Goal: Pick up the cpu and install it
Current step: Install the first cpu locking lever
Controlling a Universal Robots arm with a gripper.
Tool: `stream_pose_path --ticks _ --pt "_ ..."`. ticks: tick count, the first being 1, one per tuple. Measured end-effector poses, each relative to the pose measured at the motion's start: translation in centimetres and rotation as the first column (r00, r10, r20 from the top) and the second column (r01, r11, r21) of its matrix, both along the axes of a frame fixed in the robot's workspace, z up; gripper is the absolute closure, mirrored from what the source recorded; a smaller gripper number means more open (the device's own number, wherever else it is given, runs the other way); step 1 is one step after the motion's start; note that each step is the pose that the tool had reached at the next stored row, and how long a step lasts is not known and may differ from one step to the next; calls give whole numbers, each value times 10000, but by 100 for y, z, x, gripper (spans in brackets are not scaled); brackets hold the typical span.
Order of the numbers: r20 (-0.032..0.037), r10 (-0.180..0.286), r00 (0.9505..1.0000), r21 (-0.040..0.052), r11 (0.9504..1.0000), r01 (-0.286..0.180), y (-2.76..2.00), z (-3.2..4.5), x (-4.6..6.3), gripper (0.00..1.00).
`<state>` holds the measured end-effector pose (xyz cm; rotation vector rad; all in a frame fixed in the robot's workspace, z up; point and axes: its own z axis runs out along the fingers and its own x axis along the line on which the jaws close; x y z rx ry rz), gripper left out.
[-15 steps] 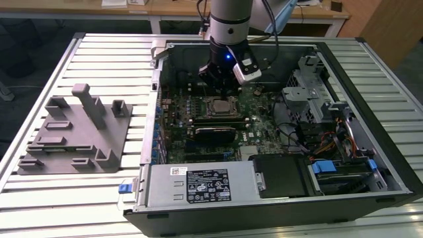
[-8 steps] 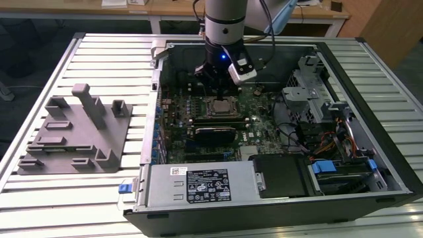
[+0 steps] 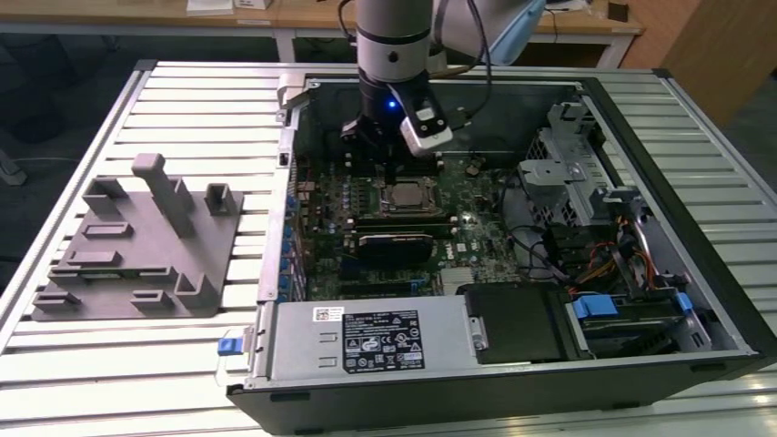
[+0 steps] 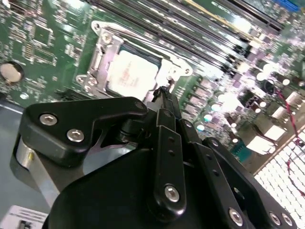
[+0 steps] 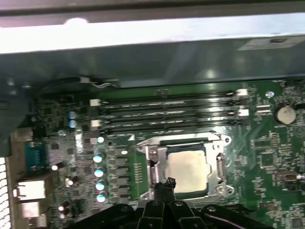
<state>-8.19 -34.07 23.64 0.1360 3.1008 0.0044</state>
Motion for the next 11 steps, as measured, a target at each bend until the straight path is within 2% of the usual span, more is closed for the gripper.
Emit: stream_pose_path --ticks 5,7,9,11 --pt "25 0 10000 31 10000 0 -2 0 -107 89" --pt "27 1 10000 71 10000 -1 -4 0 -141 89" --pt "27 0 10000 184 9998 0 -6 0 -171 89" --pt "26 -1 10000 348 9994 0 -9 0 -193 89"
